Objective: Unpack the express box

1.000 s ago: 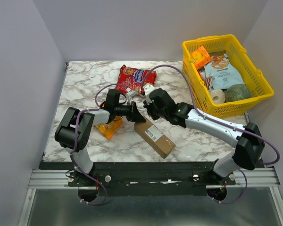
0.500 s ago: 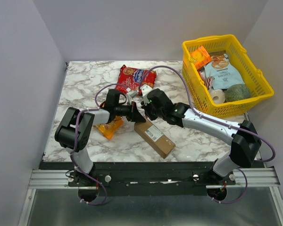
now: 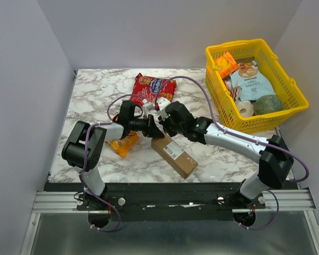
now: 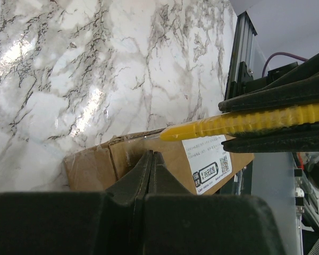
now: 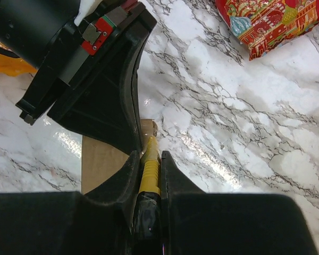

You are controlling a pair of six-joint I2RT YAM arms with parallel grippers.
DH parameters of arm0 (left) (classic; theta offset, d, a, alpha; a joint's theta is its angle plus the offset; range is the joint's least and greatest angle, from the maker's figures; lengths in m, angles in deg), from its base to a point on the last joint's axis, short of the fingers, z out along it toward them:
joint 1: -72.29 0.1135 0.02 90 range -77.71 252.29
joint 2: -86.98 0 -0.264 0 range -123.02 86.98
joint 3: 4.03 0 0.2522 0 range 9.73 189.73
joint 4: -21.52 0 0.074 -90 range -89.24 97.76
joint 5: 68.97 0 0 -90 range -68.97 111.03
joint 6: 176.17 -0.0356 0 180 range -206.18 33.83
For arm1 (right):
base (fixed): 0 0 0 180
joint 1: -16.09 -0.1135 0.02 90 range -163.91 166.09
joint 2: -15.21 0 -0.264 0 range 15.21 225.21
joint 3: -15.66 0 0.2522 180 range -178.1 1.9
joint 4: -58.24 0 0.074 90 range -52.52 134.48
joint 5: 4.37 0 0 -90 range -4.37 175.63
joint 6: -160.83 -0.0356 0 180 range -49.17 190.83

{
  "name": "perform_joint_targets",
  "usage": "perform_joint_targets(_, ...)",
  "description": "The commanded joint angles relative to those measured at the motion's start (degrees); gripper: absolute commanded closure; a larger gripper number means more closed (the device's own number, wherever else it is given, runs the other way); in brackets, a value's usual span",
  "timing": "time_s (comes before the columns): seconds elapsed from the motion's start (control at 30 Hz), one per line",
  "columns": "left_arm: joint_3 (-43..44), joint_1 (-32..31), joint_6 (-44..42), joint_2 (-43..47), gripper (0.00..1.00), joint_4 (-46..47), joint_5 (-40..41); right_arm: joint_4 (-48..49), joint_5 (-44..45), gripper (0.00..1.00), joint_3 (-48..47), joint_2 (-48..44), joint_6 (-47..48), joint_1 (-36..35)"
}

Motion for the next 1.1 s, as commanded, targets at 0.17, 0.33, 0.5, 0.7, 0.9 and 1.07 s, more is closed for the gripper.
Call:
perform_joint_targets(0.17, -3.2, 0.0, -5.0, -5.9, 1.00, -10.6, 13.6, 2.0, -0.6, 1.00, 1.7, 1.4, 2.8, -0.2)
perform_joint_targets(0.33, -3.2, 0.0, -5.1, -5.9, 1.00, -10.6, 13.6, 2.7, -1.0, 1.00, 2.2, 1.7, 4.7, -0.3)
perform_joint_targets(0.5, -3.1, -0.1, -5.0, -6.2, 1.00, -10.6, 13.4, 3.8, -2.0, 0.99, 3.5, 2.3, 6.7, -0.2)
perform_joint_targets(0.7, -3.1, -0.1, -4.9, -6.3, 1.00, -10.7, 13.3, 5.5, -3.3, 1.00, 4.1, 3.7, 9.0, -0.3)
perform_joint_targets(0.9, -2.9, -0.1, -5.2, -6.4, 1.00, -11.0, 13.1, 5.7, -2.1, 1.00, 4.7, 2.0, 10.3, -0.3)
perform_joint_targets(1.07, -2.9, -0.1, -5.3, -6.5, 1.00, -11.1, 12.9, 5.2, -2.0, 1.00, 4.9, -1.8, 11.1, -0.2)
